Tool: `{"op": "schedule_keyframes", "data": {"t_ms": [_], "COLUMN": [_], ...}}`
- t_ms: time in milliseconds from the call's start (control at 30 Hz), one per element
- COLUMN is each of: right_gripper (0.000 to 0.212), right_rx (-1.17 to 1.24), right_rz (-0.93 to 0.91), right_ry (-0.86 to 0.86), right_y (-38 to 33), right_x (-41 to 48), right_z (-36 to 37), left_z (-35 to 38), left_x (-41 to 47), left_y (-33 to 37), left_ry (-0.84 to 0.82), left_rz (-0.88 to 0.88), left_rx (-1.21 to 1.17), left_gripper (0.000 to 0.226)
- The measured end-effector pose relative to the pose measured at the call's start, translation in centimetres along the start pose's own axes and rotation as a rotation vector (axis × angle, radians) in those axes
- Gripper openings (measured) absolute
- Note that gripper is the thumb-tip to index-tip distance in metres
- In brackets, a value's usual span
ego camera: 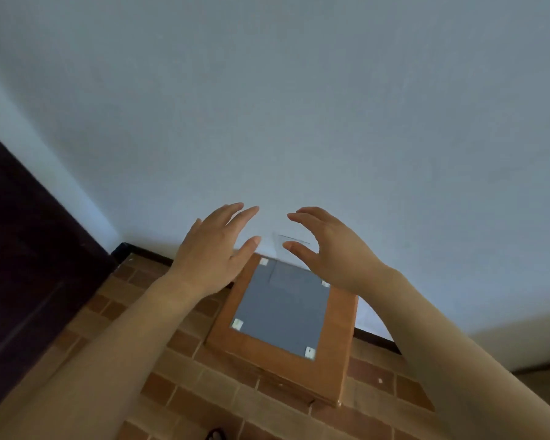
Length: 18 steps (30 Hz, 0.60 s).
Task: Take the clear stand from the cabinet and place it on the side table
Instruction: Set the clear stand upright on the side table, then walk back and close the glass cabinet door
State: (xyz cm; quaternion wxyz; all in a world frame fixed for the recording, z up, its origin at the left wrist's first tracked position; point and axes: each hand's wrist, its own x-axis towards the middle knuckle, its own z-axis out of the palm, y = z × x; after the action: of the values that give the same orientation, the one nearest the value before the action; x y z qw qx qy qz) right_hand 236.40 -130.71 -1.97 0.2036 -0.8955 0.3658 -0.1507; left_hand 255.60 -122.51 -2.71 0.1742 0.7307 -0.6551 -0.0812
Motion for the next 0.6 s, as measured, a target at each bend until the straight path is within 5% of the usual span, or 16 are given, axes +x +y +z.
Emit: {"op": "schedule_keyframes", "data": {"t_ms": [600], "right_gripper": [0.045], "right_rx": [0.048], "right_rz": [-0.640], "right_ry": [-0.384], "right_y": [-23.8], "right_x": [4.1], "right_z": [11.0], "left_z": [-8.3], "left_x": [-23.0], "left_y": [-12.9], "left_ry": [0.306], "left_rz": [-0.625], "left_rx": [0.041], "left_gripper": [0.061]}}
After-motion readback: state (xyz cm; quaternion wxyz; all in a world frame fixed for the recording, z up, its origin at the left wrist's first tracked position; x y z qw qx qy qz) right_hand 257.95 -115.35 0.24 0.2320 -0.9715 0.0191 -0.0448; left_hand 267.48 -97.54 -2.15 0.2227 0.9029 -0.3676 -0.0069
